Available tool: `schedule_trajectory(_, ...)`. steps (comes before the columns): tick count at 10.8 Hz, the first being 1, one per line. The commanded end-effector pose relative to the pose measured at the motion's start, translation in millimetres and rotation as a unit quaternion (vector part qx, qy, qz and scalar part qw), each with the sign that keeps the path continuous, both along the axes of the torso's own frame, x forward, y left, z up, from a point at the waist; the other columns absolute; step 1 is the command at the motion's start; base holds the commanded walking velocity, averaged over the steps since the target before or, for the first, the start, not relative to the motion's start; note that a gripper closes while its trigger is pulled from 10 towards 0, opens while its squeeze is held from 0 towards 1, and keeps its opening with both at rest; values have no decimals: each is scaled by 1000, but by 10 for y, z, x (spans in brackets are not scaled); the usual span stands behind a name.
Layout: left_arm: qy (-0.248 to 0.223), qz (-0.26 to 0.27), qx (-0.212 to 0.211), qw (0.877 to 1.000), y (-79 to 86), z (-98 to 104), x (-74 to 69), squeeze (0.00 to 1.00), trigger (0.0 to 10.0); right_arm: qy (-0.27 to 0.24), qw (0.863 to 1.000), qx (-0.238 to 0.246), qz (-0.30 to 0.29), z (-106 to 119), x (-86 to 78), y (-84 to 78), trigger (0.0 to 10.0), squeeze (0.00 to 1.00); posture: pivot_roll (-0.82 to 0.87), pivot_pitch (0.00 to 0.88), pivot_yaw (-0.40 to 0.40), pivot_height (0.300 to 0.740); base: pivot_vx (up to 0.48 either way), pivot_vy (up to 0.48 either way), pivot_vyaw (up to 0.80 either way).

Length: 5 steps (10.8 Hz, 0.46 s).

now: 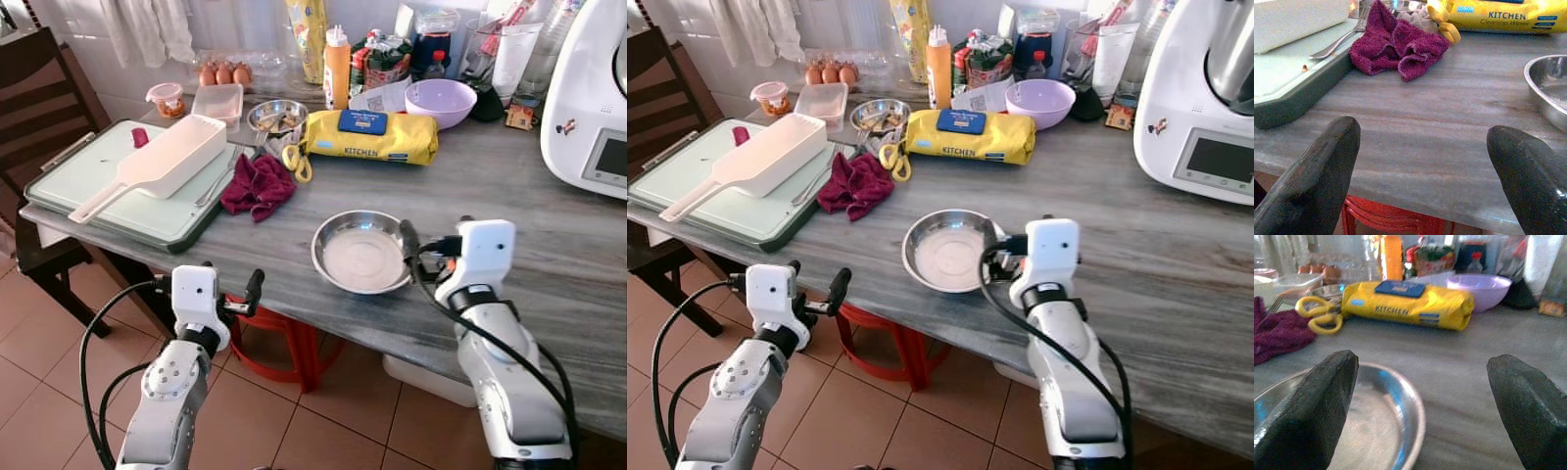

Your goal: Setting the table

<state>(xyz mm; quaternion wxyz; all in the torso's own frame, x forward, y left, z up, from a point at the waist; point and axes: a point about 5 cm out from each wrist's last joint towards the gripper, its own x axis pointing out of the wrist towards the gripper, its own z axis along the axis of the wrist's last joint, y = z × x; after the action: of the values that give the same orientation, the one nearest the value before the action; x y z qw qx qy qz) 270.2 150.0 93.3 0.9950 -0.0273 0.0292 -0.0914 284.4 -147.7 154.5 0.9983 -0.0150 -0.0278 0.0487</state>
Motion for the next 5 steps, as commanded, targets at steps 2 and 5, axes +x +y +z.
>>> schedule_trajectory(2,0,4,12,1000,28,-1,-6,0,10000,-7,1000,16,1,14,-51,49,10000,0,-53,68,68,740,0,0,0)
schedule_trajectory(5,3,2,15,1000,14,-6,6,0,10000,-8,1000,30,0,40,-26,60,10000,0,-55,72,71,740,0,0,-217)
